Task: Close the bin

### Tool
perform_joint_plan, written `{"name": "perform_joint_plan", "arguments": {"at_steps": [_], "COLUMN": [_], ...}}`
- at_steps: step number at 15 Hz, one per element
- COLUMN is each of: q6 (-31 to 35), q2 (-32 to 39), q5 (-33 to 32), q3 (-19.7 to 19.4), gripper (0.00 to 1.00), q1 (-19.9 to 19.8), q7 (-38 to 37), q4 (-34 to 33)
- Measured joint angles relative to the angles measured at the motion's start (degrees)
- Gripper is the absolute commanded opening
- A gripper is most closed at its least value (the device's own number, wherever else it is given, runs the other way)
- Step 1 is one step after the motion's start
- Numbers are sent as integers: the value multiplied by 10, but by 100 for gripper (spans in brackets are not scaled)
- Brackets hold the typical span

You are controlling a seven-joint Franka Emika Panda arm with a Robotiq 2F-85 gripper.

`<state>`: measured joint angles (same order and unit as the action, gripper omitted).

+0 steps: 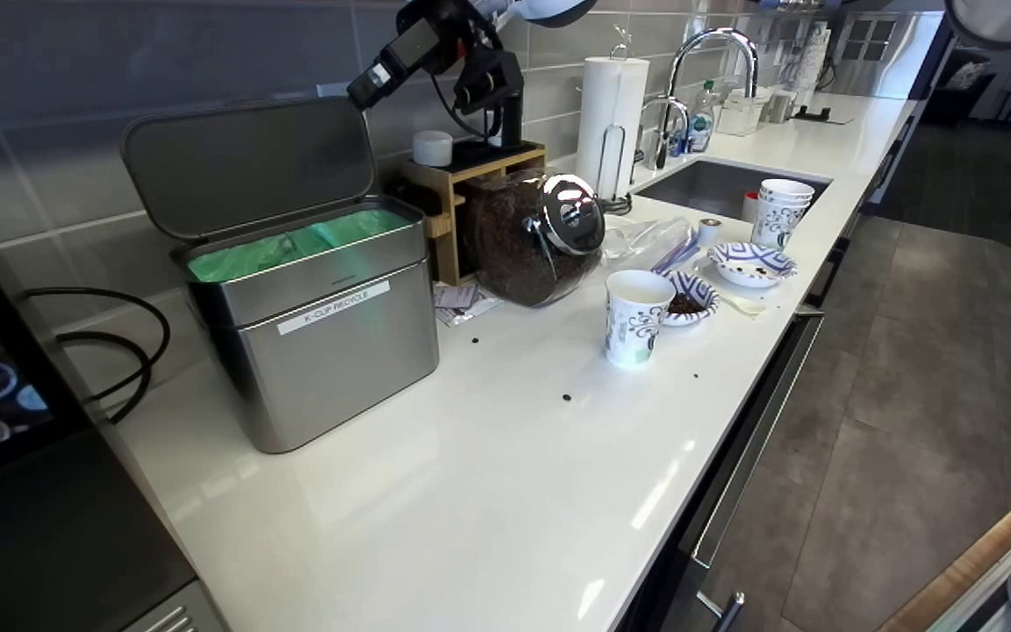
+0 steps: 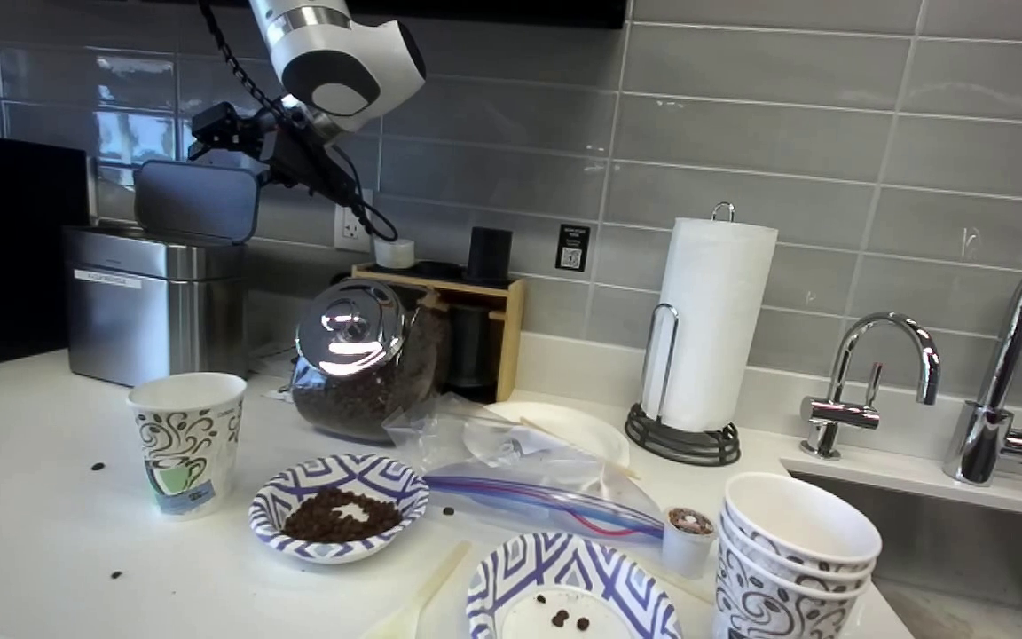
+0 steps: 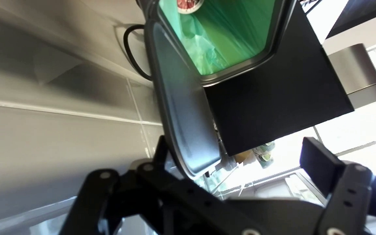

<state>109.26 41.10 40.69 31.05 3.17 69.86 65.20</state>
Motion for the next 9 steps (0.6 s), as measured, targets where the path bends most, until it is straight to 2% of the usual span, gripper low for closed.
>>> {"name": "perform_joint_plan", "arguments": {"at_steps": [6, 9], "q6": [-82, -139], "q2": [10, 21], "q5": [0, 3], "q3": [0, -25], "gripper": [100, 100], "q1": [-4, 12], "q7": [-29, -51], "q4": [-25, -50]}}
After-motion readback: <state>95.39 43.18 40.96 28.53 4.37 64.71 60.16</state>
